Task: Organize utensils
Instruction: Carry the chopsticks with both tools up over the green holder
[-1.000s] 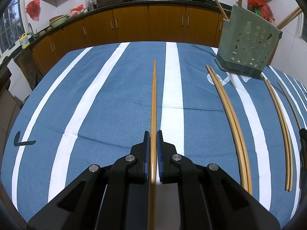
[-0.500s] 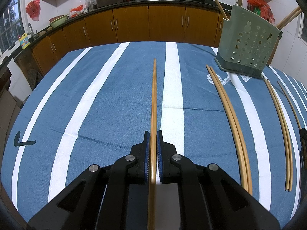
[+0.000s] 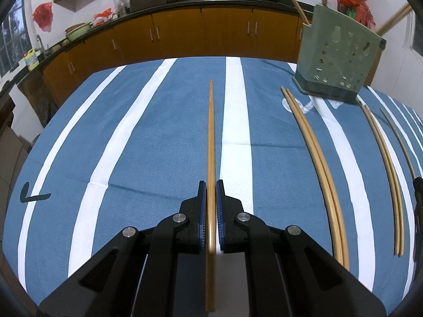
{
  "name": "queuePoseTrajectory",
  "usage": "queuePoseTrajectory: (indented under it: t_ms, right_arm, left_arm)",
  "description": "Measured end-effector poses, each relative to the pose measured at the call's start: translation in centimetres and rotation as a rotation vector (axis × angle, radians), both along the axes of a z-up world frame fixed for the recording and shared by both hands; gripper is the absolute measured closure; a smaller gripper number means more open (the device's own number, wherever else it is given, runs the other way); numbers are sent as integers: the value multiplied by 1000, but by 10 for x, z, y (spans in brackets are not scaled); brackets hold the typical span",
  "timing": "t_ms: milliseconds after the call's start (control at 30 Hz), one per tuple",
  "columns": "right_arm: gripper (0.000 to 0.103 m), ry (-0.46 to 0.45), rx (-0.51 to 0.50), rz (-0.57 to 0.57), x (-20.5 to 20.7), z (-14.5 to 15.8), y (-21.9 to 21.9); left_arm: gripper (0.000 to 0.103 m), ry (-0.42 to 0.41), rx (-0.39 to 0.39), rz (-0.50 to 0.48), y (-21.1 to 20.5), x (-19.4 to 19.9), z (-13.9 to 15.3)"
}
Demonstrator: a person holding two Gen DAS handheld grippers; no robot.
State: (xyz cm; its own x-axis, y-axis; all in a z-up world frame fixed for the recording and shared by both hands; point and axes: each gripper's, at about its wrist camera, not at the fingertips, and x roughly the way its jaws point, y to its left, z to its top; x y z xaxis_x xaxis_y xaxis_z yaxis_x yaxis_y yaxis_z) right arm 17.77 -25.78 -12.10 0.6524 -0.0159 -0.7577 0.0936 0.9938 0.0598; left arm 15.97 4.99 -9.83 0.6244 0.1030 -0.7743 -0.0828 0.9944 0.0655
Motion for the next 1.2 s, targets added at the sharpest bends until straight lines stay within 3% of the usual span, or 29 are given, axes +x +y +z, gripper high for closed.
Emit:
queuePoseTrajectory:
  t_ms: [233,367,800,1200]
  right_arm:
    - [95,-10,2,14,-13,0,0]
    - [95,-60,28,2,-19,20,-6]
    - [95,-355,29,-23,-30,127,-24]
    - [95,-540,127,73,-27,216,-19]
  left_arm:
    - [96,-3,-33,-11,4,-10,0]
    - [96,-2,-60,-31,10,-15,7]
    - [96,-261,-147,-20,47,-19,118]
    - [96,-407,-170,-81,39,-1,185]
